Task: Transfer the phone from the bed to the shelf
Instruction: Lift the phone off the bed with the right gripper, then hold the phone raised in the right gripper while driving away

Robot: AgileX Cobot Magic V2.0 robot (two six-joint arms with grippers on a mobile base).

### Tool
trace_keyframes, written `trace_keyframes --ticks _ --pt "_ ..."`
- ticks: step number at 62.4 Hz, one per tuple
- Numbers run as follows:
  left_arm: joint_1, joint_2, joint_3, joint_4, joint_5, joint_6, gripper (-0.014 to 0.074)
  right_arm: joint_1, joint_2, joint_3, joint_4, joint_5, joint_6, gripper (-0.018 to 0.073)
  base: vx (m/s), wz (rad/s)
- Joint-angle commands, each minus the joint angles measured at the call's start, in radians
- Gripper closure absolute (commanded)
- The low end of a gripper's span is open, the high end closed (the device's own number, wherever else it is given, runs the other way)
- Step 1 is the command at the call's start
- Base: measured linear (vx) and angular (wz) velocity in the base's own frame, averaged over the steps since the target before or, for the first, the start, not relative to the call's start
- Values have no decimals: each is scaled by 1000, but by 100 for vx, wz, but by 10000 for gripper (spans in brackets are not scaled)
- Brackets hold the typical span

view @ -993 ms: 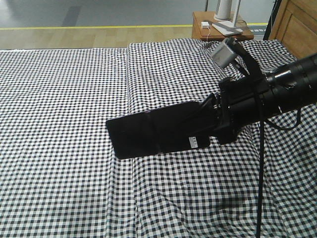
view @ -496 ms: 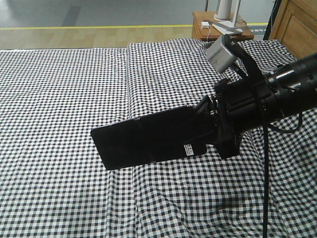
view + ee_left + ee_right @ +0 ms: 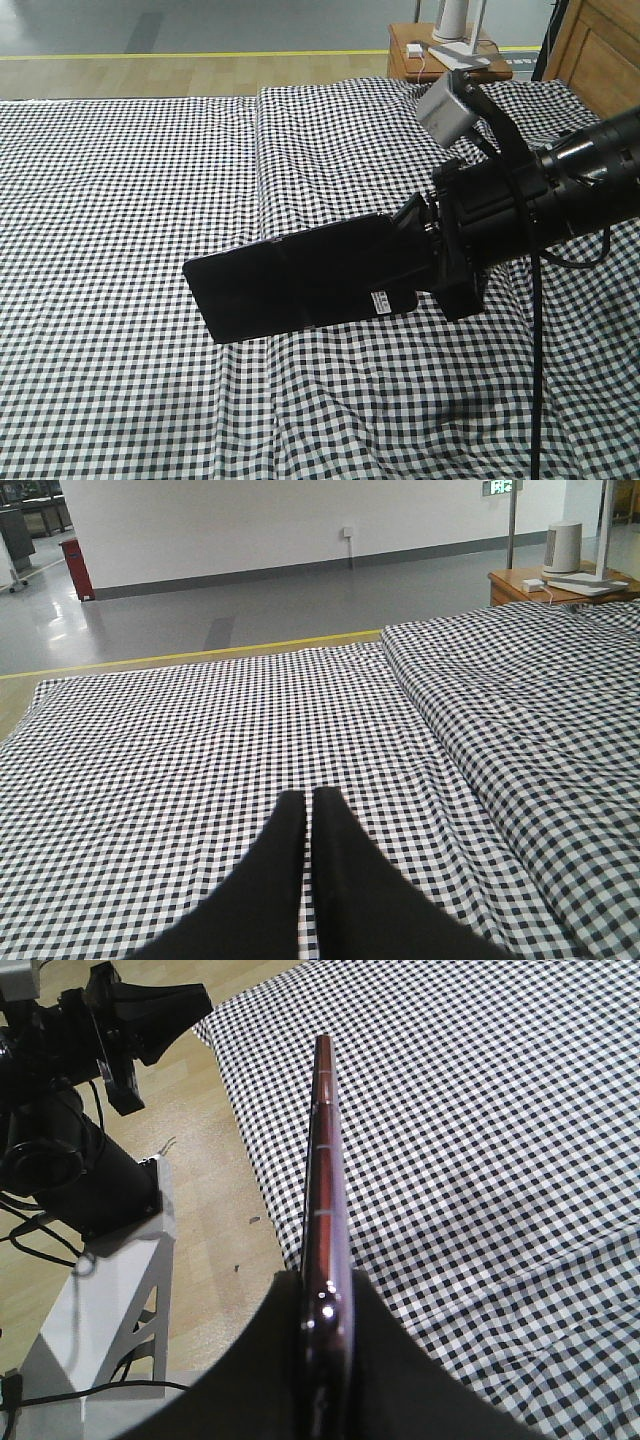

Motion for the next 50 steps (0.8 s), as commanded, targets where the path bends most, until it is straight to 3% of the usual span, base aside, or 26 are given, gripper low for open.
trace_keyframes --ticks 1,50 --pt "-4 -13 -21 -9 -72 -6 595 -3 -35 -26 77 64 -4 561 0 0" --pt "-4 -13 -21 -9 -72 -6 595 -3 -35 -26 77 64 -4 561 -3 13"
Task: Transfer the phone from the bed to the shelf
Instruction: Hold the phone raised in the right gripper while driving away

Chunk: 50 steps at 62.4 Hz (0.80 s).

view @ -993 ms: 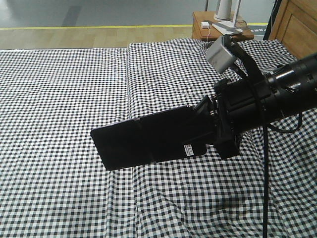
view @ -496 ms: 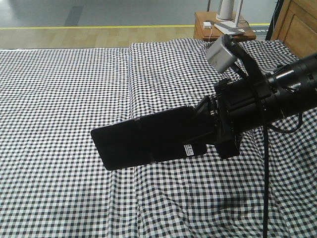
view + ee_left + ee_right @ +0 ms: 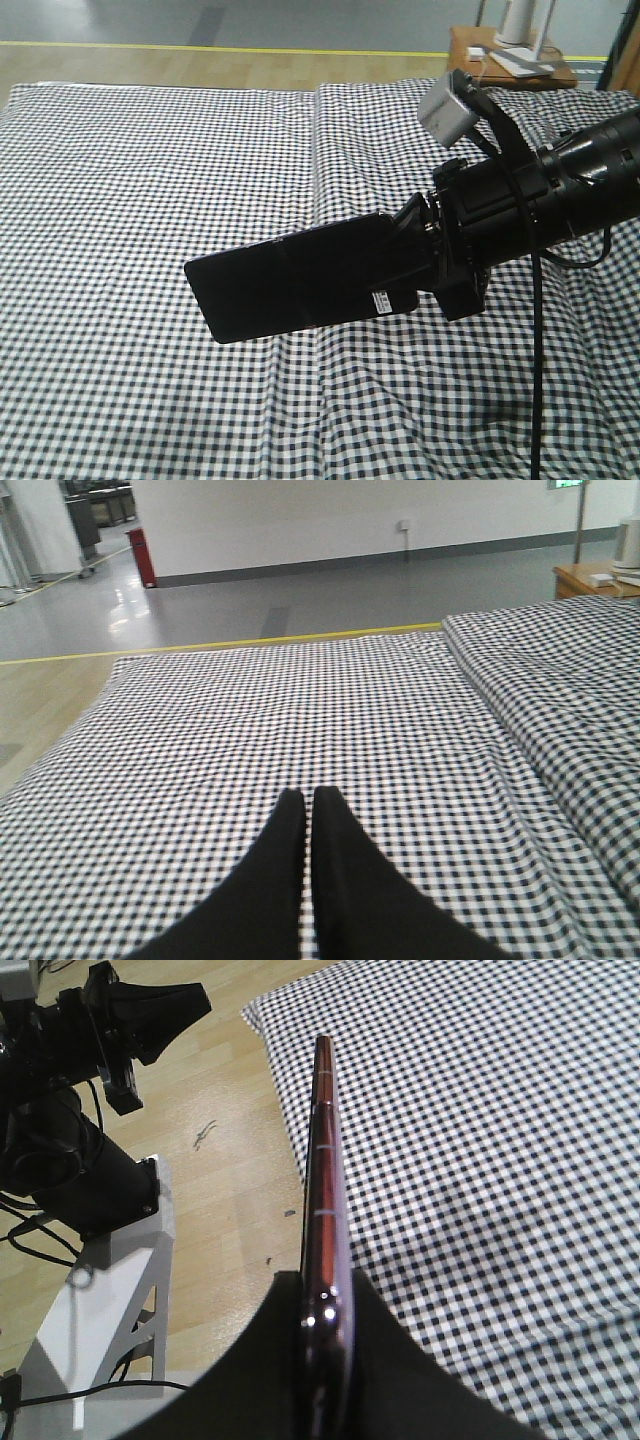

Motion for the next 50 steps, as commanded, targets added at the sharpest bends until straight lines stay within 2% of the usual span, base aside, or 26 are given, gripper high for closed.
trace_keyframes --ticks 1,50 --pt "-4 -13 -21 -9 -72 -6 595 -3 -35 -26 78 65 -4 561 -8 31" --pt "-4 -13 -21 -9 -72 -6 595 -3 -35 -26 79 65 -5 561 -9 35"
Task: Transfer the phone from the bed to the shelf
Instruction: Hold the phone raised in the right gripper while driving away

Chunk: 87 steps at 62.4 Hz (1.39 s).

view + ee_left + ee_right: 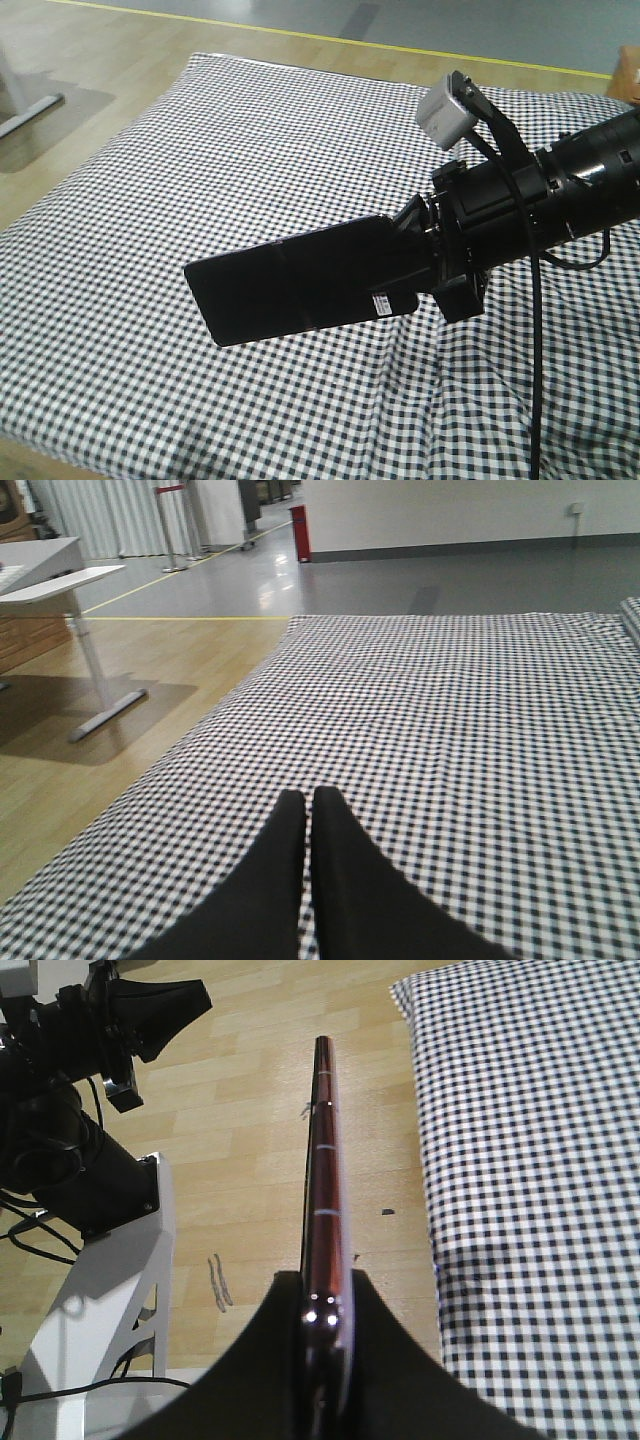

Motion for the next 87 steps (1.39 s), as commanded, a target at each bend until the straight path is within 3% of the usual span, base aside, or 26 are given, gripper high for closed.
trace_keyframes --ticks 1,87 --pt "-4 -13 -21 -9 -72 -6 595 -3 -35 -29 81 65 -5 561 -8 32" --pt "-4 -13 -21 -9 -72 -6 595 -3 -35 -29 81 65 -5 561 -11 44"
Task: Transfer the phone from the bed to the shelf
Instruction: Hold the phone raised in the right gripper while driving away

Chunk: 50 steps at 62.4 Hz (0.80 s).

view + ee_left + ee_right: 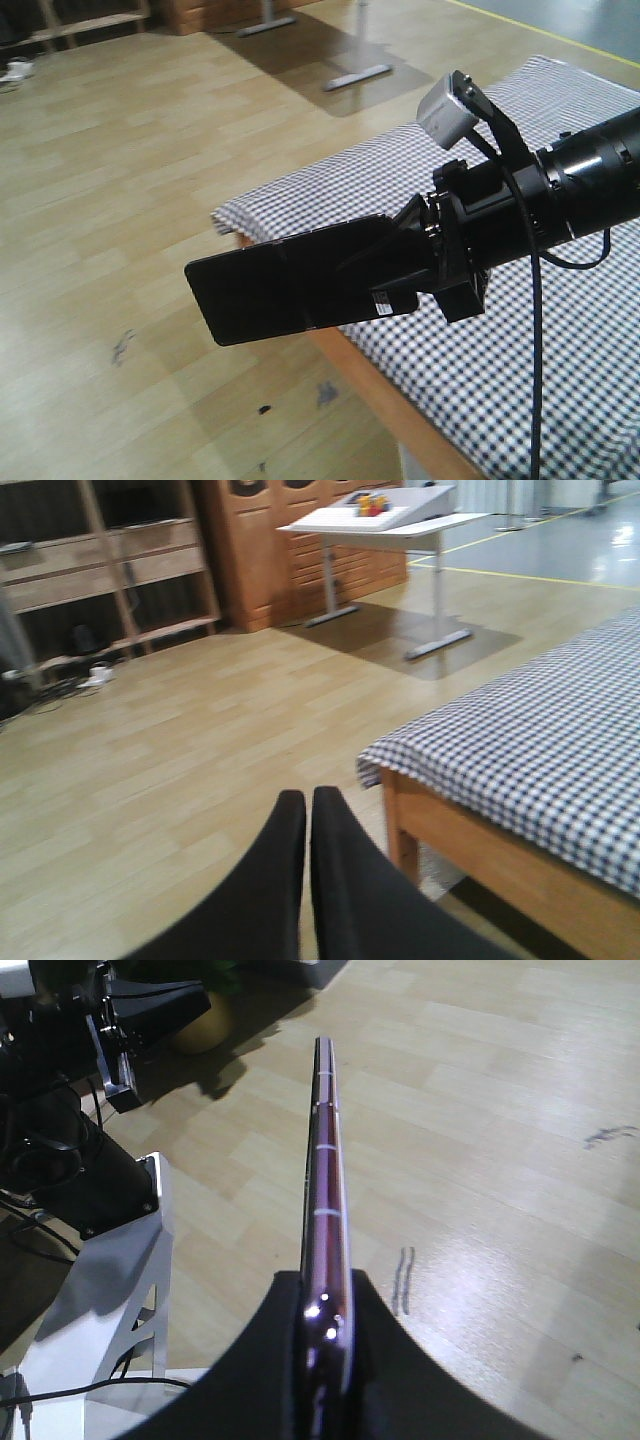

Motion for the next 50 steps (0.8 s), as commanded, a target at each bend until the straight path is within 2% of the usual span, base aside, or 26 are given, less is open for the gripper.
trace_keyframes --ticks 1,50 --pt "-4 -13 -21 -9 -72 -6 595 -3 -35 -29 81 65 -5 561 -15 59" --pt "-4 -13 -21 -9 -72 -6 595 -3 -35 -29 81 65 -5 561 -15 58"
